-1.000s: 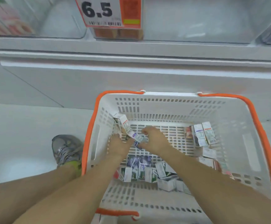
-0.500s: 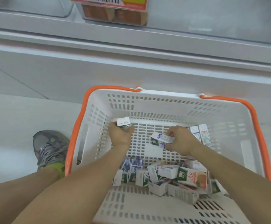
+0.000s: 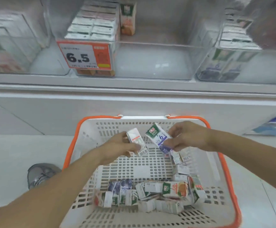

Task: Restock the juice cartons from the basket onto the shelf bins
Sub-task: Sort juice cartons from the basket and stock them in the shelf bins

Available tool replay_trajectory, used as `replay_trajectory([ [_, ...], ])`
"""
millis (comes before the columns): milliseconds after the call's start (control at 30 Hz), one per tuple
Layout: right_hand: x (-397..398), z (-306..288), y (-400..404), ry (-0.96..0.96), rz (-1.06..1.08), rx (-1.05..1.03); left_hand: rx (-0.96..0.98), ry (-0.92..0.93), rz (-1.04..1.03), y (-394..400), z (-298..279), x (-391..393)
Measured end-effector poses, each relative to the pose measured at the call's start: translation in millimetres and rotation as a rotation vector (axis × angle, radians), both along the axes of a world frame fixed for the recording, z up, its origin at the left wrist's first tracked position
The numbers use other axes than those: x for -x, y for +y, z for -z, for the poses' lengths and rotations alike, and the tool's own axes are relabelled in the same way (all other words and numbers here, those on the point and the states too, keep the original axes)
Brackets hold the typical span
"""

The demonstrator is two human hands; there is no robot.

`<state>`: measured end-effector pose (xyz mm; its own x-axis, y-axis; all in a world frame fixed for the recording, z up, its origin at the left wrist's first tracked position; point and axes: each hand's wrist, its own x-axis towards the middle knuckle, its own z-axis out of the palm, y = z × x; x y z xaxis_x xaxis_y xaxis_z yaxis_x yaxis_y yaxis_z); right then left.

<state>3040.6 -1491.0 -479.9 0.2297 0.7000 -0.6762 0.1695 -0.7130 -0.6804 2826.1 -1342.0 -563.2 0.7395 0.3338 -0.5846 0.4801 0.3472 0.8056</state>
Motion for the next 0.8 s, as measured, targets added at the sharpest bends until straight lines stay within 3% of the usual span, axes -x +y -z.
replay_trajectory([
  [133,2.8,-79.2,-17.8,0.068,0.103,-0.177,0.200,-0.252,0.005,-8.5,-92.0,-12.6],
  [233,18.7,-111.2,-30.2,0.177,0.174,-0.341,0.221,-0.344,-0.013,-27.4,-148.1,-26.2],
  [367,32.9,-128.5,-40.7,0.157,0.214,-0.465,0.077,-0.366,-0.062,-39.5,-193.6,-37.2],
  [500,26.7,-146.0,-45.0,-0.082,0.090,-0.477,-0.021,-0.329,-0.003,-33.3,-221.0,-35.8],
  [700,-0.8,-170.6,-49.9,-0.069,0.145,-0.660,-0.191,-0.341,0.094,-39.8,-237.3,-60.2],
  [800,-30.8,-185.4,-60.4,-0.116,0.285,-0.699,-0.439,-0.314,0.071,-47.2,-248.5,-89.2],
])
